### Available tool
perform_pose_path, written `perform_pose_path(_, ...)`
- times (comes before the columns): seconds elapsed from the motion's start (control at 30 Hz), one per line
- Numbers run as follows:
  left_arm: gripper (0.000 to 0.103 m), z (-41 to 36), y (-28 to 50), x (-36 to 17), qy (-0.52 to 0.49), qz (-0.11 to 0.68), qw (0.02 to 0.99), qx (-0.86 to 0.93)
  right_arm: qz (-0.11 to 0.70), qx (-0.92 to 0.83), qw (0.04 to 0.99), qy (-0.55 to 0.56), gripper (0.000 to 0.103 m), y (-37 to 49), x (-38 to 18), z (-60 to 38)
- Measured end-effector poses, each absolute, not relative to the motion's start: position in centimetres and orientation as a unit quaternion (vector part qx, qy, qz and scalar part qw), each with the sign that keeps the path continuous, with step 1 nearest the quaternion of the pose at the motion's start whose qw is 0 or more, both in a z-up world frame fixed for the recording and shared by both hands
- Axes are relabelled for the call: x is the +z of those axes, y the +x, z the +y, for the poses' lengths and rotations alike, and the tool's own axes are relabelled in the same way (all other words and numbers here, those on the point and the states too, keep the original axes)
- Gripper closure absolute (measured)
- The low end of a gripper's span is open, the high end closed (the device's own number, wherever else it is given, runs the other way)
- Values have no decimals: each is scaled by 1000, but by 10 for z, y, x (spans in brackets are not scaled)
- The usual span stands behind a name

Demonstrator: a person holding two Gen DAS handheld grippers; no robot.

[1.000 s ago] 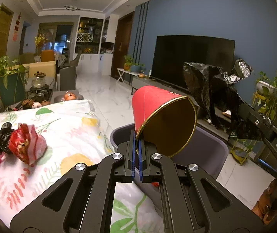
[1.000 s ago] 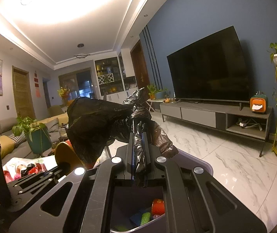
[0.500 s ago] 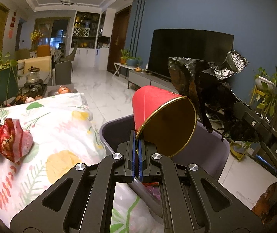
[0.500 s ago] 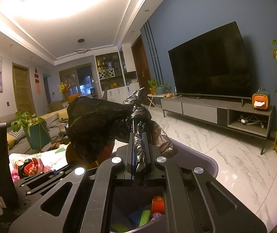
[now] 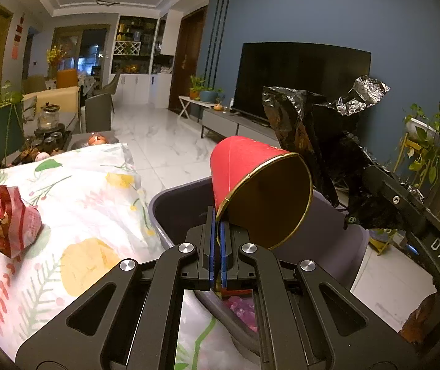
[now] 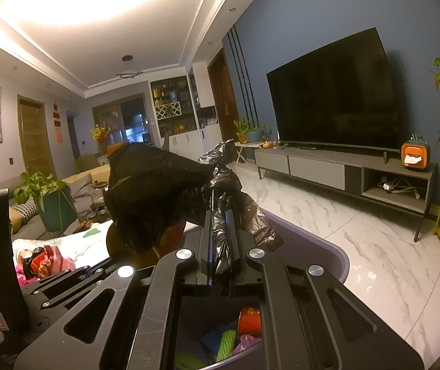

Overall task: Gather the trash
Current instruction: 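Open the left tool to drop the cup while the right tool drops the black bag into the bin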

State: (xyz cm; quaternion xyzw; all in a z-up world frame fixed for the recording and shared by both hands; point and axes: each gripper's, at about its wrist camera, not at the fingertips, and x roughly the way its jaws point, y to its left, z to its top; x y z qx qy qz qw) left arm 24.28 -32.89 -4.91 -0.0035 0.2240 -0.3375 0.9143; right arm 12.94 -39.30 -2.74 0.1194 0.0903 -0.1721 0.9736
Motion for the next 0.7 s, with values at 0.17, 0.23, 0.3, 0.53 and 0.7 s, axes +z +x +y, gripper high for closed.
perform_pose_path(0.17,101,-332,245,-52,-3,228,912,-343,94,-172,973,124,91,132,-29,-396)
perform_pose_path(0.23,101,-333,245,-52,-1,227,909,-349,93,-172,972,126,85,133,-29,-397)
perform_pose_path(0.3,100,-335,243,-53,5,224,909,-352,92,-175,972,126,83,131,-30,-398)
perform_pose_path(0.53,66,-328,243,-56,2,221,916,-336,89,-180,971,128,72,128,-31,-399)
perform_pose_path(0.7,48,-309,239,-57,-8,214,924,-316,84,-183,971,130,62,121,-29,-398)
